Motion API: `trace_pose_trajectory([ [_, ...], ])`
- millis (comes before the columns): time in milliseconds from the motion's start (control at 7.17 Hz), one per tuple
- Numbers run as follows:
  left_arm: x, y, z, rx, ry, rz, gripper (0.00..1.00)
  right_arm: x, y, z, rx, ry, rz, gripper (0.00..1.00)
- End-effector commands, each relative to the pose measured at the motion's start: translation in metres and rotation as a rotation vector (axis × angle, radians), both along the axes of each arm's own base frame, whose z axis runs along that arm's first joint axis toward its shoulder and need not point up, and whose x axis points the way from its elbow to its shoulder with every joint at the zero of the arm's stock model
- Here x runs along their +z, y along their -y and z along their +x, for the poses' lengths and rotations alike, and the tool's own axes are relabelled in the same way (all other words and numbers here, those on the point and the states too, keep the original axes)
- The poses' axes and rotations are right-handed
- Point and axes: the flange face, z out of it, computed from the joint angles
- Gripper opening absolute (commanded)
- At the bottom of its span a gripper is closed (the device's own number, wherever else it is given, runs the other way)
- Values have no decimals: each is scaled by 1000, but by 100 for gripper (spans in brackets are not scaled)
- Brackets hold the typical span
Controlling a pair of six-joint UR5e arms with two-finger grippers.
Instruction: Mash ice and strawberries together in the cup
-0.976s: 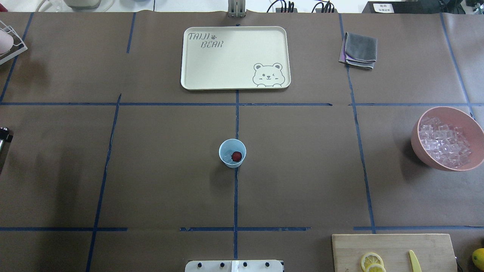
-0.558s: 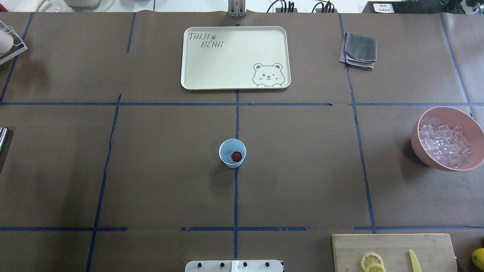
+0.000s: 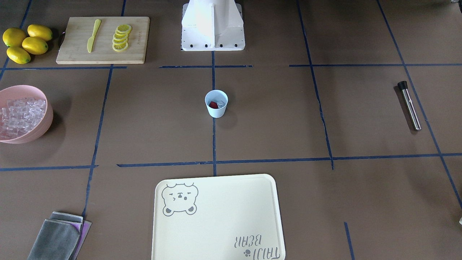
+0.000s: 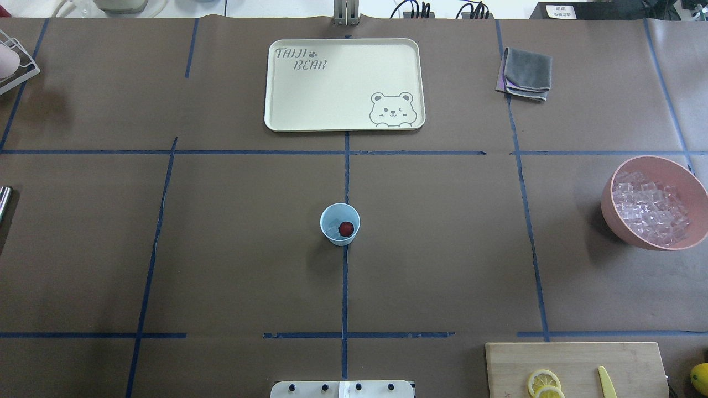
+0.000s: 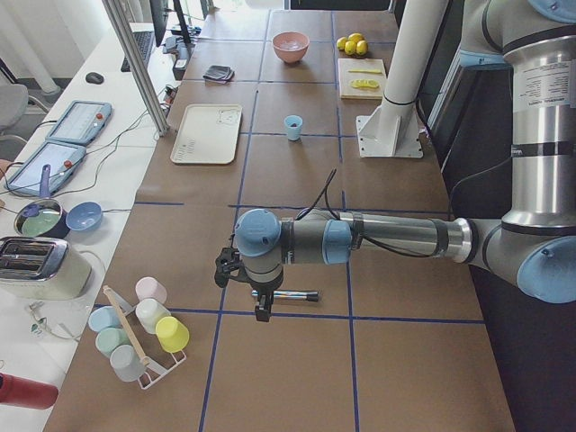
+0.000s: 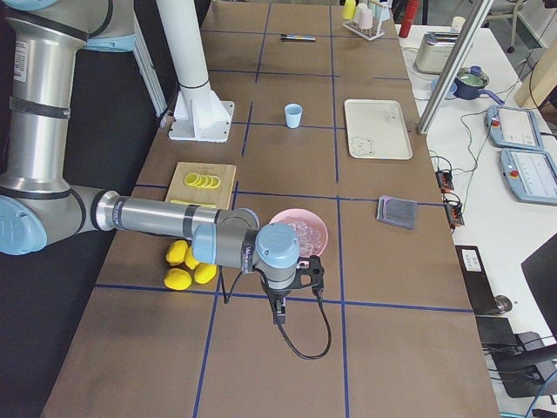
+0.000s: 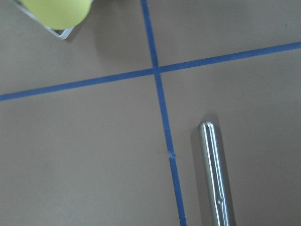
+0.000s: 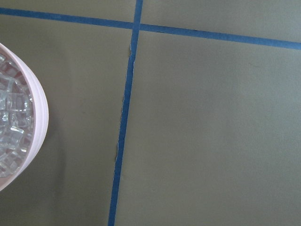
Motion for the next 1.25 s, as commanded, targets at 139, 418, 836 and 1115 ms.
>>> trace_pose_trajectory([
  [139,7,-4,-3,-4,-7,56,100,-1,0,0,0,0,1,100],
  [418,31,-12,-3,-6,-7,11,100,-1,0,0,0,0,1,100],
  [836,37,-16,-2,-6,-6,-5,100,-1,0,0,0,0,1,99],
  [1115,34,-16,-3,-5,-5,0,100,0,0,0,0,0,0,100],
])
